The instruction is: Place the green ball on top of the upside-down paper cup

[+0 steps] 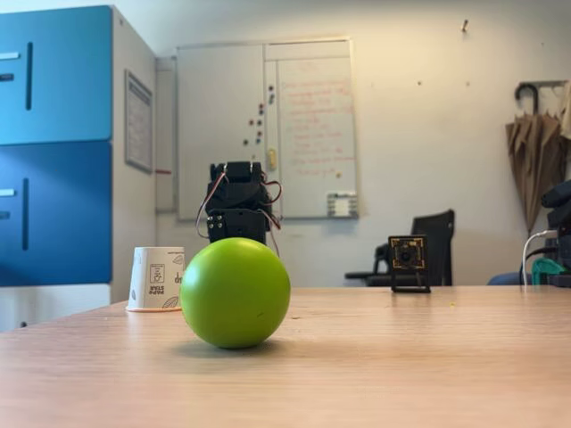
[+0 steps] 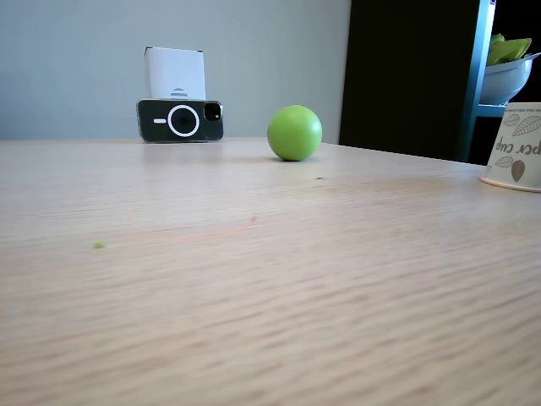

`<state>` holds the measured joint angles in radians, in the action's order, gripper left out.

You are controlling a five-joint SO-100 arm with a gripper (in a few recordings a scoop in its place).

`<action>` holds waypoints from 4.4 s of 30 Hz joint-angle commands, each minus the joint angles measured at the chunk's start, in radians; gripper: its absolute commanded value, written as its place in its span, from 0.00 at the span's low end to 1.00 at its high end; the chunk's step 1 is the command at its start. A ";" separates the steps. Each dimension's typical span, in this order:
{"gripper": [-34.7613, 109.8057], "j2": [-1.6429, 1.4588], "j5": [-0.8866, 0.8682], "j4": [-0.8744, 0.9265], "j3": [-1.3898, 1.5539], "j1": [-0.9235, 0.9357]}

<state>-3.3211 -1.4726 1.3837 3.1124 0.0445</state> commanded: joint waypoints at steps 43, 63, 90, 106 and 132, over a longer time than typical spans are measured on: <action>0.24 -0.002 0.003 0.009 0.000 0.003; 0.24 0.742 0.003 0.235 -0.948 -0.026; 0.39 1.921 0.400 -0.135 -1.798 -0.153; 0.56 2.214 0.468 -0.262 -2.075 -0.232; 0.57 2.586 0.456 -0.262 -2.473 -0.250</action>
<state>-0.7302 -1.0140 1.1290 0.6826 -0.2117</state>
